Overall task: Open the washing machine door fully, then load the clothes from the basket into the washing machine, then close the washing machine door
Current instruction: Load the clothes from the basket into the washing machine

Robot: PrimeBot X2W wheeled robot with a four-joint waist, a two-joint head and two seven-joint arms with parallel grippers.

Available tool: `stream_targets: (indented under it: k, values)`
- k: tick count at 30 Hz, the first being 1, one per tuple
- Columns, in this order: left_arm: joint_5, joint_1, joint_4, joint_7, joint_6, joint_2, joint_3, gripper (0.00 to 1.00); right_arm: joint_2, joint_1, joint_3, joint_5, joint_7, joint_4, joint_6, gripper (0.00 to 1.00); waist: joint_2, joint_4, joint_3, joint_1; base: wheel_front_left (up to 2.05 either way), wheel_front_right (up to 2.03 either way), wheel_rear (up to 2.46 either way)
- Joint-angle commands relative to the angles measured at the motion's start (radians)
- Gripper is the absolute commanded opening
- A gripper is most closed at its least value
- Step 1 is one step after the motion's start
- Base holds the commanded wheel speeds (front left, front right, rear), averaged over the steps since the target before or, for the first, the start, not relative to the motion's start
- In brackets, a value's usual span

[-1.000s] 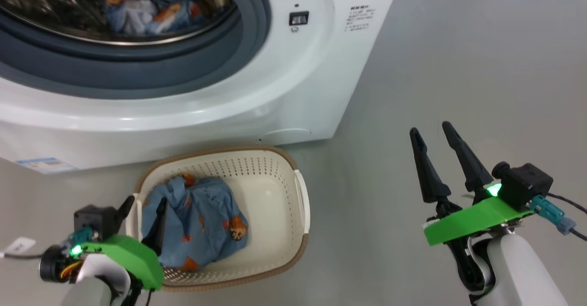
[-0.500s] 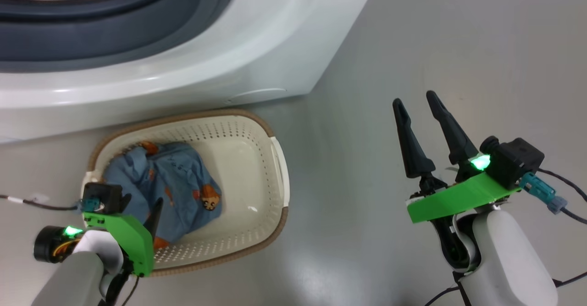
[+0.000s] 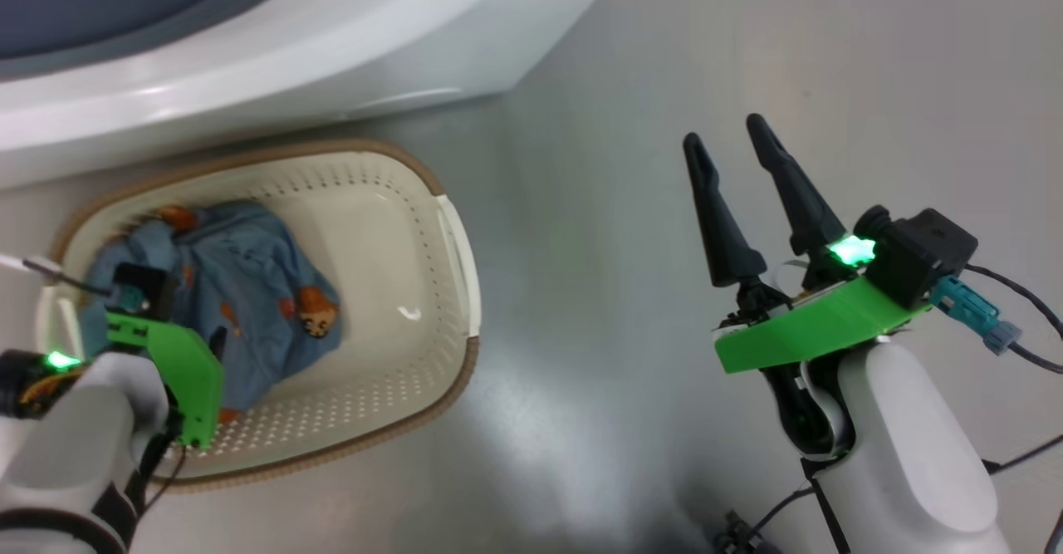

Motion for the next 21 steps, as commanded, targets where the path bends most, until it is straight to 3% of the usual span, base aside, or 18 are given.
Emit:
stream_targets:
  k: [1,10,21]
  values:
    - [0.01,-0.022,0.018,0.007,-0.001,0.039,0.012,1.0,0.011,0.002,0.032,0.019,-0.008,-0.026,0.001,1.0,0.0,-0.043,0.054,0.0,0.0,0.0,0.0]
    - [0.049,-0.106,0.124,0.095,0.022,0.061,-0.034,1.0,0.011,-0.019,0.069,0.063,-0.008,-0.046,0.001,1.0,0.0,-0.093,0.125,0.0,0.0,0.0,0.0]
    - [0.064,-0.141,0.146,0.168,0.012,0.052,-0.08,1.0,0.011,-0.036,0.096,0.081,-0.008,-0.052,0.001,1.0,0.0,-0.116,0.17,0.0,0.0,0.0,0.0]
